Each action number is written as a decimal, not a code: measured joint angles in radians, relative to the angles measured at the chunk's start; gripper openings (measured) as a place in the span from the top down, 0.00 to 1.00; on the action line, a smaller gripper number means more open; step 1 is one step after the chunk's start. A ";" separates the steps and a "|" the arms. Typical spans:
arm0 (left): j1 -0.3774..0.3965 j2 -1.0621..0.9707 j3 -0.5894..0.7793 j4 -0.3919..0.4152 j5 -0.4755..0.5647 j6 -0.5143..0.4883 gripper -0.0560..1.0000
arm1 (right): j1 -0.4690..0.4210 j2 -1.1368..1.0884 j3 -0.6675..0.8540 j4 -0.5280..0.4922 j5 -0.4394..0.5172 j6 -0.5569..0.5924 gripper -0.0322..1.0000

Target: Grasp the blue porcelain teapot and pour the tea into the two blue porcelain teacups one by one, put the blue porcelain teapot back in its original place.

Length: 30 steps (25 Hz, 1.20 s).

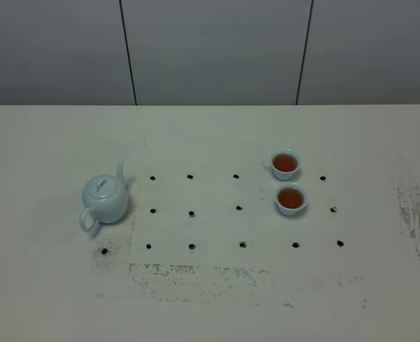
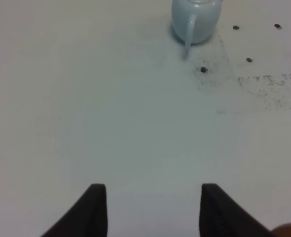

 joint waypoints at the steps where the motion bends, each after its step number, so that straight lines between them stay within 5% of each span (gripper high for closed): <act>1: 0.000 0.000 0.000 0.000 0.000 0.000 0.56 | 0.000 0.000 0.000 0.000 0.000 0.000 0.65; 30: 0.000 0.000 0.000 0.000 0.001 0.000 0.56 | 0.020 0.000 0.000 0.058 0.000 0.000 0.65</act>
